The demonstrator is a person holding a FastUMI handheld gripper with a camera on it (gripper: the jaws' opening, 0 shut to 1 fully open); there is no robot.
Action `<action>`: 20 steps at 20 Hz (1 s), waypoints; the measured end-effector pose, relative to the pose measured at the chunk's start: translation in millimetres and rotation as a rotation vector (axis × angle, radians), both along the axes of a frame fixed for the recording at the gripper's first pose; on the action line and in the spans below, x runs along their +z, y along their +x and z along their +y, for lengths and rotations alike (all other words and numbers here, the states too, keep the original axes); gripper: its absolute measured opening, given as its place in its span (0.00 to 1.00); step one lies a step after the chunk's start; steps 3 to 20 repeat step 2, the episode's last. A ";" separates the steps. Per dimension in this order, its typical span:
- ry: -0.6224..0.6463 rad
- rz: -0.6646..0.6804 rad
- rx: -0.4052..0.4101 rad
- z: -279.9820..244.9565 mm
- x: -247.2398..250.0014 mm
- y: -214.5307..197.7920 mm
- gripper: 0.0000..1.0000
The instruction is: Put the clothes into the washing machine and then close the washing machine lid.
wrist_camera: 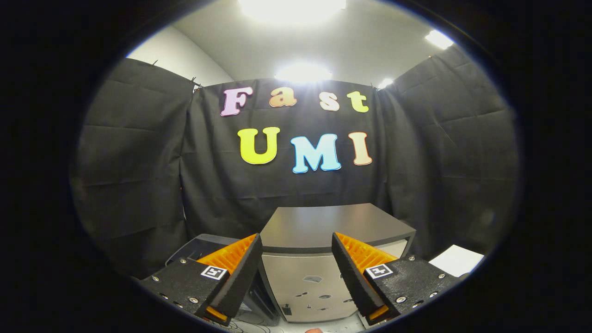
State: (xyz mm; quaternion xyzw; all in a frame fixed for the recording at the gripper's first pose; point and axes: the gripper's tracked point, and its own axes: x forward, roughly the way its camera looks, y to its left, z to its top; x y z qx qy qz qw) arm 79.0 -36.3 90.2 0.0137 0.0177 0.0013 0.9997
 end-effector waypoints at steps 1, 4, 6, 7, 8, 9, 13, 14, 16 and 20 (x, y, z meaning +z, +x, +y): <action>0.006 -0.002 0.004 -1.2 -0.7 -3.5 0.93; 0.011 -0.001 0.006 -1.7 -1.9 -5.6 0.93; 0.011 -0.001 0.006 -1.7 -1.9 -5.6 0.93; 0.011 -0.001 0.006 -1.7 -1.9 -5.6 0.93; 0.011 -0.001 0.006 -1.7 -1.9 -5.6 0.93; 0.011 -0.001 0.006 -1.7 -1.9 -5.6 0.93; 0.011 -0.001 0.006 -1.7 -1.9 -5.6 0.93; 0.011 -0.001 0.006 -1.7 -1.9 -5.6 0.93; 0.011 -0.001 0.006 -1.7 -1.9 -5.6 0.93; 0.011 -0.001 0.006 -1.7 -1.9 -5.6 0.93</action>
